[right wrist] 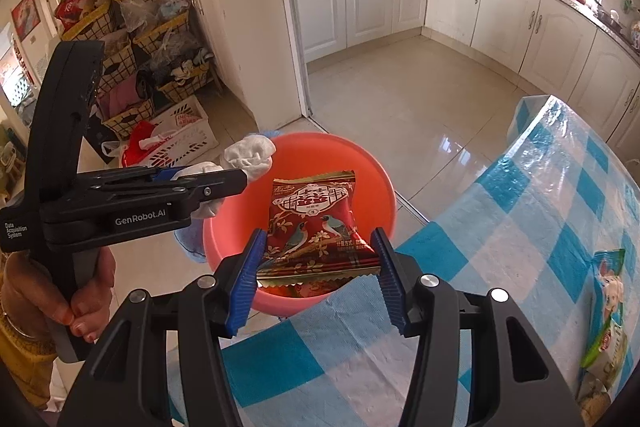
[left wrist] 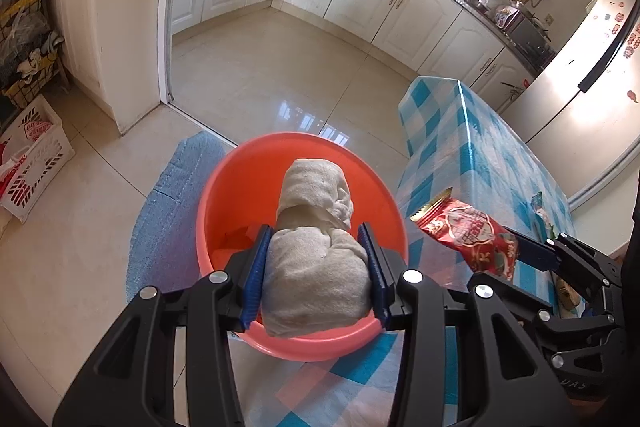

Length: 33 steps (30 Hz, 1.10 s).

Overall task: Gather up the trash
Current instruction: 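Open both tools to drop the bundle and packet into the bucket, then bring both open tools back over the table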

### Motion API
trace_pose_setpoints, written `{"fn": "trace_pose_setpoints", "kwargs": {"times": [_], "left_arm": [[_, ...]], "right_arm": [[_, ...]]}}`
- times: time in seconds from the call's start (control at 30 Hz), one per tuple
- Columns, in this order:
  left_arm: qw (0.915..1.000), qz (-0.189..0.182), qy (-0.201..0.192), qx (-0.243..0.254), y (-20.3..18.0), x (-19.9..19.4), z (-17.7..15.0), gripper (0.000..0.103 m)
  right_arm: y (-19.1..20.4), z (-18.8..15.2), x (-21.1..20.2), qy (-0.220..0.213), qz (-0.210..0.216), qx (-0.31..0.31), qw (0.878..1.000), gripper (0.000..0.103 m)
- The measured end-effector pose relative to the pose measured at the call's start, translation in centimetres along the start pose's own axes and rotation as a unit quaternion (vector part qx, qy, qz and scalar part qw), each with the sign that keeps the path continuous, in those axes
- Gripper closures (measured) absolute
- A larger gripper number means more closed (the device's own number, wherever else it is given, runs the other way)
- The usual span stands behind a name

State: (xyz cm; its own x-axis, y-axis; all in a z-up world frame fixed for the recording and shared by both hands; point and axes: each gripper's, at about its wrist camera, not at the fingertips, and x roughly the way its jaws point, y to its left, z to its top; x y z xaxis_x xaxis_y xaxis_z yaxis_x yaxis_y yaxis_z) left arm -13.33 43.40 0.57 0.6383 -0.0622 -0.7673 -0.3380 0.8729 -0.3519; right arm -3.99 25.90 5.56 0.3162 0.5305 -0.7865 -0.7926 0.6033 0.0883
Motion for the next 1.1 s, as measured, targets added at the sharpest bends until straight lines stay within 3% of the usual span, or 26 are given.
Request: {"fn": "trace_pose_setpoints", "kwargs": {"times": [0.27, 0.33, 0.37, 0.5, 0.73, 0.83, 0.97, 1.1], "left_arm": [[0.9998, 0.013, 0.017, -0.004, 0.3, 1.7, -0.3, 0.057], [0.9994, 0.025, 0.022, -0.005, 0.2, 2.1, -0.3, 0.045], [0.9989, 0.038, 0.025, -0.009, 0.2, 2.3, -0.3, 0.032], [0.9978, 0.059, 0.028, -0.01, 0.5, 2.3, -0.4, 0.023], [0.996, 0.088, 0.009, 0.008, 0.0, 1.0, -0.9, 0.019], [0.9966, 0.081, -0.003, 0.013, -0.5, 0.0, -1.2, 0.017], [0.9993, 0.027, -0.026, 0.007, -1.9, -1.1, -1.5, 0.017], [0.999, -0.004, -0.024, 0.038, -4.5, -1.7, -1.7, 0.016]], "right_arm": [[-0.3, 0.8, 1.8, 0.015, 0.011, 0.01, 1.0, 0.048], [-0.6, 1.0, 2.1, 0.014, 0.008, 0.024, 1.0, 0.038], [-0.9, 1.0, 2.1, 0.011, 0.009, 0.032, 0.999, 0.032], [-2.5, 0.7, 0.6, -0.015, 0.019, 0.074, 0.997, 0.023], [-5.9, -1.4, -2.6, -0.041, 0.018, 0.152, 0.987, 0.014], [-7.2, -3.0, -4.2, -0.052, 0.011, 0.173, 0.983, 0.014], [-8.6, -5.3, -6.6, -0.069, 0.001, 0.198, 0.978, 0.014], [-9.8, -7.9, -9.0, -0.087, -0.02, 0.219, 0.972, 0.014]]}}
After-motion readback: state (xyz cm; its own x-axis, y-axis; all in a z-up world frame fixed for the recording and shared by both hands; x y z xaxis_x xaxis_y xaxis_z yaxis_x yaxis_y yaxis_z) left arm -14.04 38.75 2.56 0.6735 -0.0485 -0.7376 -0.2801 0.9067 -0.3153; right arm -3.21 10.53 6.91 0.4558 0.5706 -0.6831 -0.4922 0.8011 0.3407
